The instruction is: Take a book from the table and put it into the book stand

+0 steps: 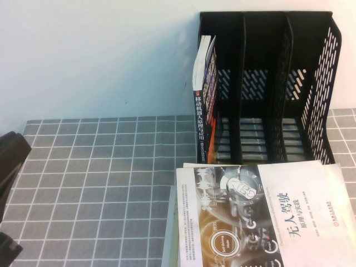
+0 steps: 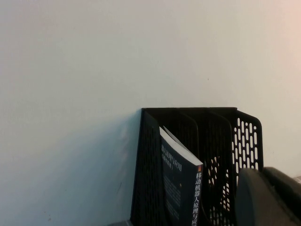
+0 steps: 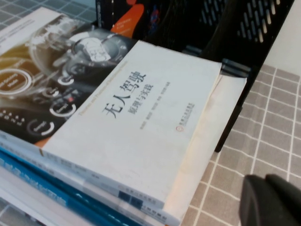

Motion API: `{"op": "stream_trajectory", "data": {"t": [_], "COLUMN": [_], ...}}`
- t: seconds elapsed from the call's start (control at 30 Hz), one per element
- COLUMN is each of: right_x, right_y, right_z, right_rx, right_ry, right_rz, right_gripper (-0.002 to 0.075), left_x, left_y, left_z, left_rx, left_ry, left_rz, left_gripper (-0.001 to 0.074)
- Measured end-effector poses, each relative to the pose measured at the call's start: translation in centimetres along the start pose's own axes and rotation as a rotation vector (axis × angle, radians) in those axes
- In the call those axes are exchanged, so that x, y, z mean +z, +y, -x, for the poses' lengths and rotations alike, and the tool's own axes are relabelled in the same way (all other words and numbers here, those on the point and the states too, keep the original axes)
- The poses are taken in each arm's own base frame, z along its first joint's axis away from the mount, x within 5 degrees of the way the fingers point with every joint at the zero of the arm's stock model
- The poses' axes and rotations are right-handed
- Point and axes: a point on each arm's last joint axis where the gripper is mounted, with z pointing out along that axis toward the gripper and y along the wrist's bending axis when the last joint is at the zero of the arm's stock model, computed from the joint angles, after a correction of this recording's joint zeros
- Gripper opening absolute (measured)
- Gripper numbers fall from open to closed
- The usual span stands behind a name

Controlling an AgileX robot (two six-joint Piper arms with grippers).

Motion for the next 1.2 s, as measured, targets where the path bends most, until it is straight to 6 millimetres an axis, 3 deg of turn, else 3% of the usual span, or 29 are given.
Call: {"op": "stream_trajectory", "data": {"t": [0.7,0.9,1.07,1.2], "right_x": [0.0,0.0,0.0,0.0], "right_y": [0.2,0.2,0.2,0.2], "right_z": [-0.1,-0.1,-0.1,-0.1], "right_rx": [0.003,-0.001,-0.005,-0.004], "right_ry": [0.008,0.008,0.007,0.007], "right_rz": [0.023,0.023,0.023,0.024], "right_gripper": [-0.0003,-0.0003,-0.0003,-0.0003], "left_x": [-0.3,-3.2,-6.0,-7.1], "left_y": [0.2,2.0,3.5,4.2], "left_z": [-0.6,-4.0,-8.9,-12.1], "left_rx": [0.003,0.145,0.196,0.173], "left_ry": [0.006,-0.029,-0.025,0.021], "left_rz": [0.008,0.158,0.321,0.385], "left_gripper": [-0.0001,-0.0001,-0.0001,-0.0001]}}
